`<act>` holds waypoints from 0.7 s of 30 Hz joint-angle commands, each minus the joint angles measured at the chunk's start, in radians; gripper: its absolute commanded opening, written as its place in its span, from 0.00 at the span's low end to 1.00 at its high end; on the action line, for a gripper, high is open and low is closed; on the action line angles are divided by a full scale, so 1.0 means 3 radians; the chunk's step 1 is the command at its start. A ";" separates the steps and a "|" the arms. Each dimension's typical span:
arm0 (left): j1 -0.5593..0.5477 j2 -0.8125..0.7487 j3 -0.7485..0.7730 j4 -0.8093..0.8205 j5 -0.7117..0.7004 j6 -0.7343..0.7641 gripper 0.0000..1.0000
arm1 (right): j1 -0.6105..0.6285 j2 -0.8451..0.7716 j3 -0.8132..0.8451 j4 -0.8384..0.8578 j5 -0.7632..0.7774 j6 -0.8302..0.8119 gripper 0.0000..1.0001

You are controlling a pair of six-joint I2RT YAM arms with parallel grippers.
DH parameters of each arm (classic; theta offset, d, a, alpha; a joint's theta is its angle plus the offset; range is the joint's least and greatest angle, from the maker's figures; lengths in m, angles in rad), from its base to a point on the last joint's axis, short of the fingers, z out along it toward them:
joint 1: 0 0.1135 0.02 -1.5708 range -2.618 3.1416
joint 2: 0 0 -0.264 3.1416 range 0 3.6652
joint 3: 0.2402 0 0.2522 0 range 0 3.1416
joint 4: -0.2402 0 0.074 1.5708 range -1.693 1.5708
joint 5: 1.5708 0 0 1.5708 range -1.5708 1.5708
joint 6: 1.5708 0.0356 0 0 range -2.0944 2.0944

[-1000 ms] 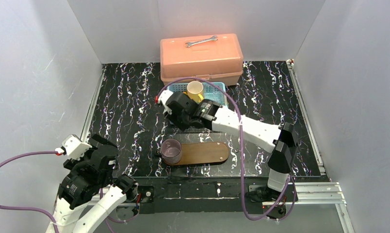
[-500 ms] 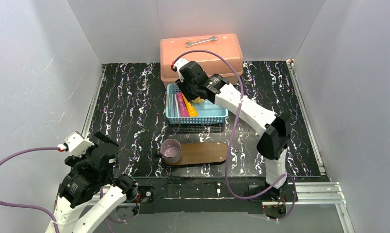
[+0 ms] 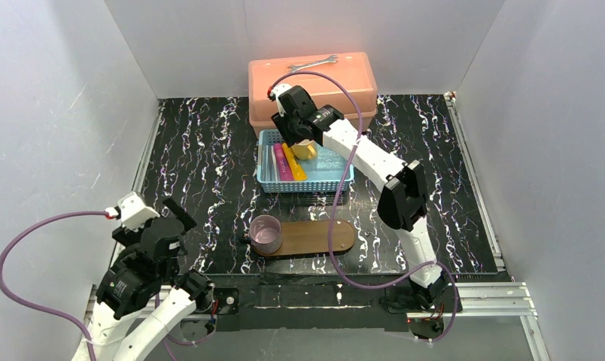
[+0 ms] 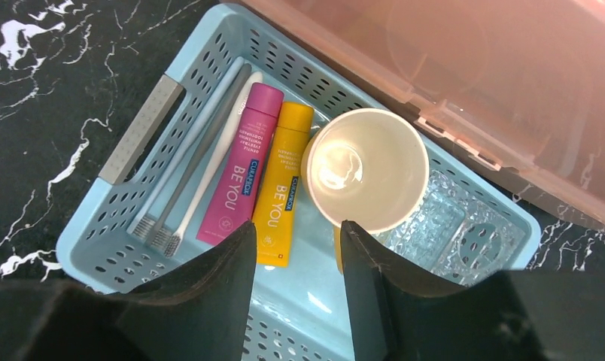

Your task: Prepare toiletry sets of a toothbrush and toothpaste on the tray

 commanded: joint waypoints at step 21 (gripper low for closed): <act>-0.0010 0.0011 -0.0109 0.0514 0.0711 0.0755 0.99 | -0.0171 0.0650 0.0427 0.0294 -0.0178 0.0043 0.48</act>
